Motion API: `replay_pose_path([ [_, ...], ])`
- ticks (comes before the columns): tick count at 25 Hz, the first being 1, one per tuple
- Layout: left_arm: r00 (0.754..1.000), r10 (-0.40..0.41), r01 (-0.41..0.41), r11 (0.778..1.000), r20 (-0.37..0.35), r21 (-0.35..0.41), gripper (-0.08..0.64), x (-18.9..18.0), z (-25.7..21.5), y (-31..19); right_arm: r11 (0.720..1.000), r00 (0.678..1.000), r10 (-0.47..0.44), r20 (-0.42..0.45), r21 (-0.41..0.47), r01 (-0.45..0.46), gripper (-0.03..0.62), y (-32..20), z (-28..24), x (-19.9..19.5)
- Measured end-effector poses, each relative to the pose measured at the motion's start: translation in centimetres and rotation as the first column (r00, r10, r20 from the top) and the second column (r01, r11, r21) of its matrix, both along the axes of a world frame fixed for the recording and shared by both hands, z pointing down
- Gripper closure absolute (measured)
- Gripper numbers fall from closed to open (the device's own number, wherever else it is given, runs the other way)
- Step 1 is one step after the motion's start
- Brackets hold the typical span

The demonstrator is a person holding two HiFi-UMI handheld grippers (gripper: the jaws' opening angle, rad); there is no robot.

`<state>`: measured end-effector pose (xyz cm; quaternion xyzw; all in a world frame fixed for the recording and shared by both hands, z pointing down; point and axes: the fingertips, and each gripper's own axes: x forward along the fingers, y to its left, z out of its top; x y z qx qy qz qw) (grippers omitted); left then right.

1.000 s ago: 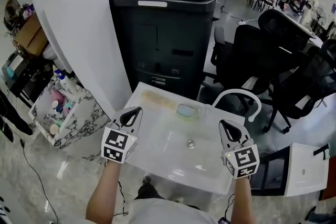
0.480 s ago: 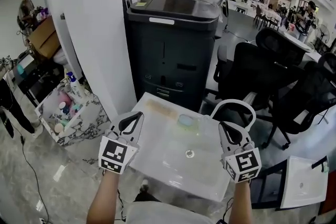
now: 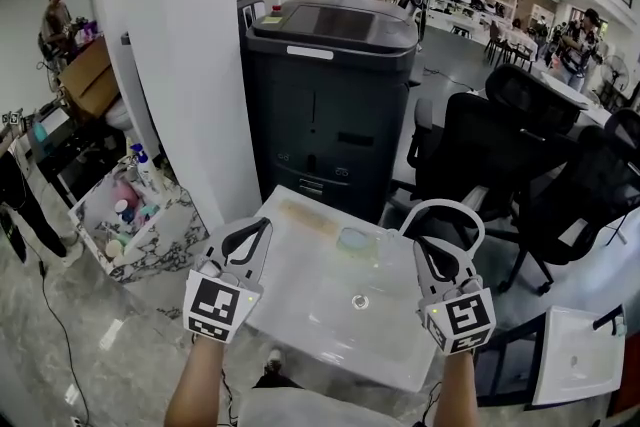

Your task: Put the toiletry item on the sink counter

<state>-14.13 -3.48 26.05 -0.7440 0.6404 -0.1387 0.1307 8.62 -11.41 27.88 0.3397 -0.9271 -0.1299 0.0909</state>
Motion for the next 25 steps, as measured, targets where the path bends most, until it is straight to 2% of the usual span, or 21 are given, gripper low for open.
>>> replay_pose_path([
  [25, 0.999, 0.033, -0.033, 0.999, -0.003, -0.039, 0.551, 0.8, 1.4, -0.9, 1.000, 1.000, -0.004, -0.017, -0.028, 0.004, 0.597, -0.9, 1.5, -0.6],
])
